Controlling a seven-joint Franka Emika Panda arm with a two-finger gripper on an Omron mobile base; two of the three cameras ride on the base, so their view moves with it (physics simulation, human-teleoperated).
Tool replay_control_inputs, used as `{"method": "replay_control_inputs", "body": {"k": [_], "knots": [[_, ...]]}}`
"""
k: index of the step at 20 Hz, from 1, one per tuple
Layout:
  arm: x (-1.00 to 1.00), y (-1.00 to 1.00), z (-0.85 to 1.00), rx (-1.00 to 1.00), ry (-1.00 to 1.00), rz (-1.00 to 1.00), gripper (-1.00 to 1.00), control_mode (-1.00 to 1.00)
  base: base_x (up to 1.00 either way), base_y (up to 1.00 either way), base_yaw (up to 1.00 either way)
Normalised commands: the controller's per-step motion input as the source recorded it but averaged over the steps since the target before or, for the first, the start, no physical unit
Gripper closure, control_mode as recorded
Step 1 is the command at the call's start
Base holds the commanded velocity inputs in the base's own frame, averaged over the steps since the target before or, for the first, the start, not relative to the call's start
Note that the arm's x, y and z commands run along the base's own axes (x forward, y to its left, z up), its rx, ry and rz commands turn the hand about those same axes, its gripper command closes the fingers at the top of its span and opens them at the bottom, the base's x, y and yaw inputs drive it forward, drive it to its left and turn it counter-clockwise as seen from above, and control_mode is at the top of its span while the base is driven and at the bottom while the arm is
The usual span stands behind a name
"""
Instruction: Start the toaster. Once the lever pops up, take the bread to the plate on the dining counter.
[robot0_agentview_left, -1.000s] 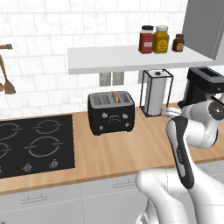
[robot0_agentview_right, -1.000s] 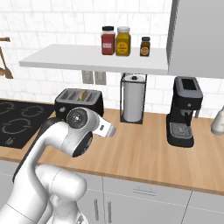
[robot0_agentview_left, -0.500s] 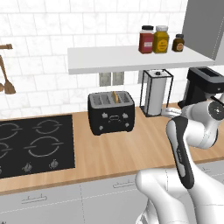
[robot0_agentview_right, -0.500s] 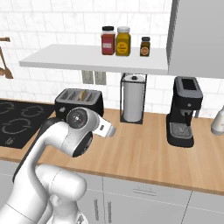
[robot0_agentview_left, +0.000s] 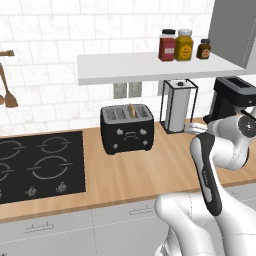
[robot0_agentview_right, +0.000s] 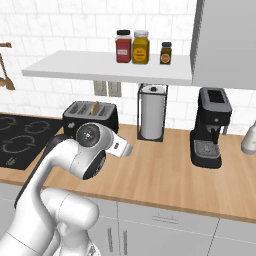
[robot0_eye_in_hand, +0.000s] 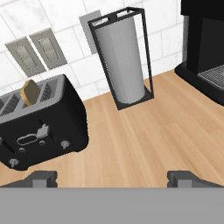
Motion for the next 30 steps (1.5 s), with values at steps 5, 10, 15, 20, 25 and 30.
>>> {"method": "replay_control_inputs", "body": {"k": [5, 10, 15, 20, 25, 30], "knots": [[0.00, 0.00, 0.00, 0.00, 0.00, 0.00, -1.00, -1.00, 0.00, 0.00, 0.00], [0.00, 0.00, 0.00, 0.00, 0.00, 0.00, -1.00, -1.00, 0.00, 0.00, 0.00], [0.00, 0.00, 0.00, 0.00, 0.00, 0.00, -1.00, -1.00, 0.00, 0.00, 0.00], [0.00, 0.00, 0.00, 0.00, 0.00, 0.00, -1.00, -1.00, 0.00, 0.00, 0.00], [0.00, 0.00, 0.00, 0.00, 0.00, 0.00, -1.00, -1.00, 0.00, 0.00, 0.00], [0.00, 0.22, 0.00, -0.01, 0.00, 0.00, -1.00, -1.00, 0.00, 0.00, 0.00]]}}
